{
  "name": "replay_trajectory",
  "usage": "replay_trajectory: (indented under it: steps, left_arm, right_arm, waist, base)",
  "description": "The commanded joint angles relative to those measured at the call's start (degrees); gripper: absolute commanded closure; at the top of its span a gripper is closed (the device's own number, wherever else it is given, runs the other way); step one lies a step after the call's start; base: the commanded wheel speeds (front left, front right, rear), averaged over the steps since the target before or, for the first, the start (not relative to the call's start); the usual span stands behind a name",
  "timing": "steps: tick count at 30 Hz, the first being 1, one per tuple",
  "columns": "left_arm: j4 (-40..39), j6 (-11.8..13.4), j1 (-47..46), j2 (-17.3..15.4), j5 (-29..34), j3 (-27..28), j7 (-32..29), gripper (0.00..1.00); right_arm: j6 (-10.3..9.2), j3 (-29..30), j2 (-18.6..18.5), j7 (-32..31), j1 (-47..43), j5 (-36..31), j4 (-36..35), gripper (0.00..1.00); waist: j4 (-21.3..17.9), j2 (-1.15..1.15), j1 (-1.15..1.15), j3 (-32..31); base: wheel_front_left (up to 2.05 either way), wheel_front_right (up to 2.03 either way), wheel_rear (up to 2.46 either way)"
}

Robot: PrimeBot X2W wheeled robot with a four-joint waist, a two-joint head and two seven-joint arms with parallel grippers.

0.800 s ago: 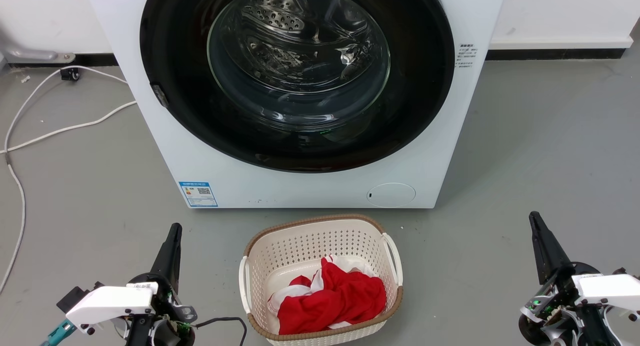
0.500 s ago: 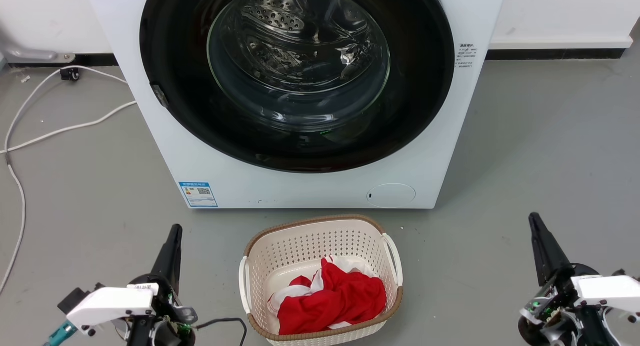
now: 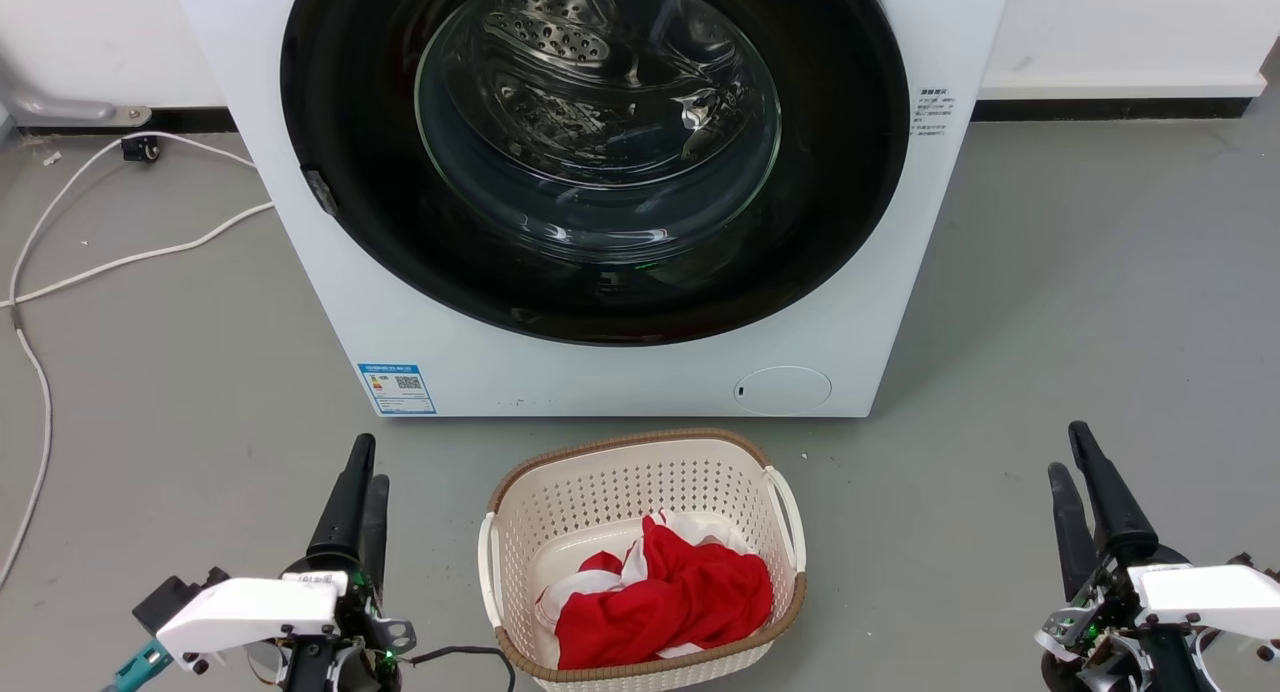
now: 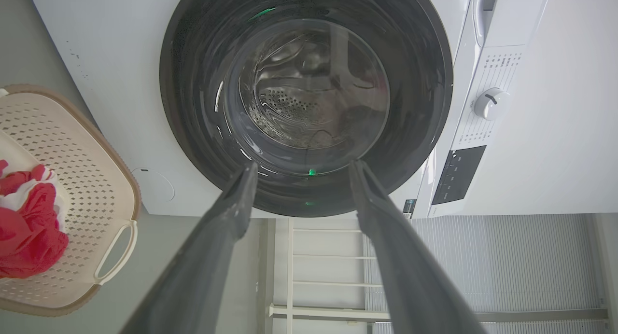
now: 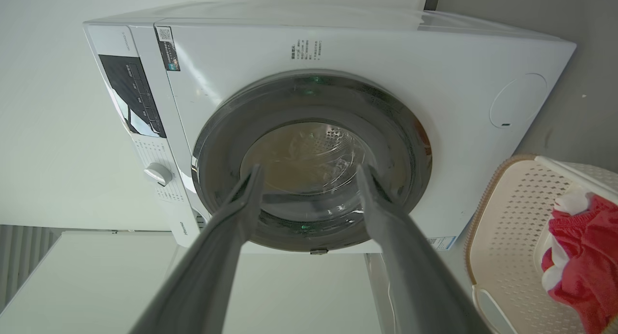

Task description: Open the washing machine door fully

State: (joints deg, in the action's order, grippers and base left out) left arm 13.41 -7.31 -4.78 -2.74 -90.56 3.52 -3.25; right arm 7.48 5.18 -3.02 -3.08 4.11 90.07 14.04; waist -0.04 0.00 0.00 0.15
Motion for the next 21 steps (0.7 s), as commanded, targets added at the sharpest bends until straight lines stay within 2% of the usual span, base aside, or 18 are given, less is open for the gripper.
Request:
replay_trajectory:
  steps: [1, 7, 21]
  left_arm:
    - [-1.6, -0.1, -1.7, -0.2, 1.8, -0.5, 0.8, 0.0]
    - [-3.6, -0.1, -2.2, -0.2, 9.2, -1.2, 2.3, 0.0]
    - [-7.1, -0.1, -2.8, -0.2, 26.4, -2.9, 5.5, 0.0]
  right_arm:
    - [0.01, -0.1, -0.1, 0.7, 0.6, -1.9, -1.6, 0.0]
    - [0.01, -0.5, -0.1, 2.2, 0.4, -9.3, -3.3, 0.0]
    - [0.01, -1.7, -0.1, 5.4, -0.4, -34.8, -7.7, 0.0]
  waist:
    - [0.0, 0.0, 0.0, 0.0]
    - [0.0, 0.0, 0.0, 0.0]
    - [0.0, 0.0, 0.0, -0.2]
  base:
    - [0.0, 0.0, 0.0]
    - [0.0, 0.0, 0.0]
    - [0.0, 0.0, 0.0]
